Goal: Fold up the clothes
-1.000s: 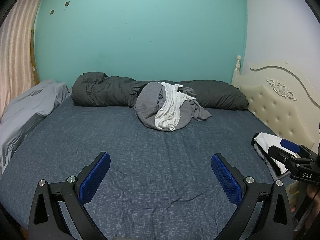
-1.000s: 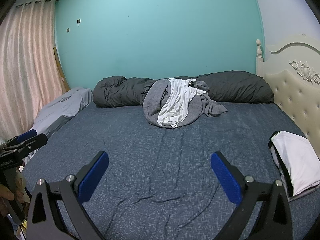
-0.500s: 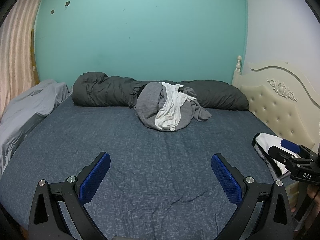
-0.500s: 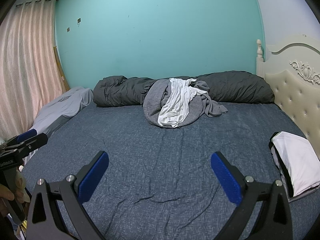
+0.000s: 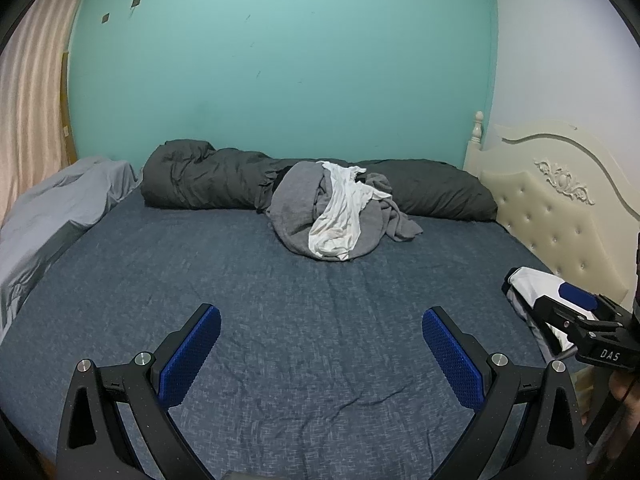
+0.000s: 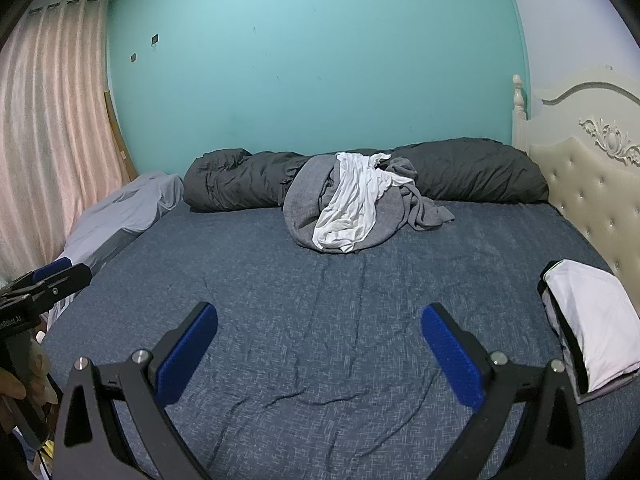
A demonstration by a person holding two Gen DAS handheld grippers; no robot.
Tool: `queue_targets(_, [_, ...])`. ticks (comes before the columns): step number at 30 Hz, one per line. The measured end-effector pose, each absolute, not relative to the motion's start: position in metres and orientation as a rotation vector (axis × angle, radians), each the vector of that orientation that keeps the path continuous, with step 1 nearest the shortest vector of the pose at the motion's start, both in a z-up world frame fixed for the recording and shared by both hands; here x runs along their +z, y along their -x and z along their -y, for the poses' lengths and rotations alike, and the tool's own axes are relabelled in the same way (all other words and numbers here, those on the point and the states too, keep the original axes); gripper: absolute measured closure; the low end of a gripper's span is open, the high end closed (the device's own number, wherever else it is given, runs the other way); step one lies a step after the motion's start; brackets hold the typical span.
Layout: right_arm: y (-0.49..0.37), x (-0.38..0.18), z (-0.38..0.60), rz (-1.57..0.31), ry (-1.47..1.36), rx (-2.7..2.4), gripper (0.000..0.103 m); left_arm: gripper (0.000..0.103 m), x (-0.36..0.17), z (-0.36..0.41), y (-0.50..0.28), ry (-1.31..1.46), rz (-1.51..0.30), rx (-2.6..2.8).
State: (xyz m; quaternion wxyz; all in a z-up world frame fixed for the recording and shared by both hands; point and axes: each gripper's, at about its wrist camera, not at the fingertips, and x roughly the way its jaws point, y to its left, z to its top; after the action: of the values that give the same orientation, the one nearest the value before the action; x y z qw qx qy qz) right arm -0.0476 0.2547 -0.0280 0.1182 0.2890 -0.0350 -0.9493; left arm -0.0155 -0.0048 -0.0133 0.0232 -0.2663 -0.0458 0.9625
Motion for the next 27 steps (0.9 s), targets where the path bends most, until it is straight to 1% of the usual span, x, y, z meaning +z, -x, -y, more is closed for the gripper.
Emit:
queue_targets(7, [0.067, -0.046, -0.256, 0.120, -0.903, -2.753, 0.001, 0.000, -0.036, 0.009, 0.037, 0.873, 0.165, 2.978])
queue_targets(12, [0.096, -0.073, -0.256, 0.142, -0.980, -2.718, 0.001, 0.000, -0.061, 0.017, 0.062, 0.898, 0.178, 3.000])
queue_targets(24, [0.196, -0.149, -0.242, 0.178, -1.095, -2.596, 0.001, 0.000, -0.154, 0.045, 0.149, 1.003, 0.366, 3.013])
queue_targets(27, [0.226, -0.168, -0.235, 0.161, -1.118, -2.571, 0.001, 0.000, -0.179, 0.058, 0.163, 0.995, 0.448, 3.041])
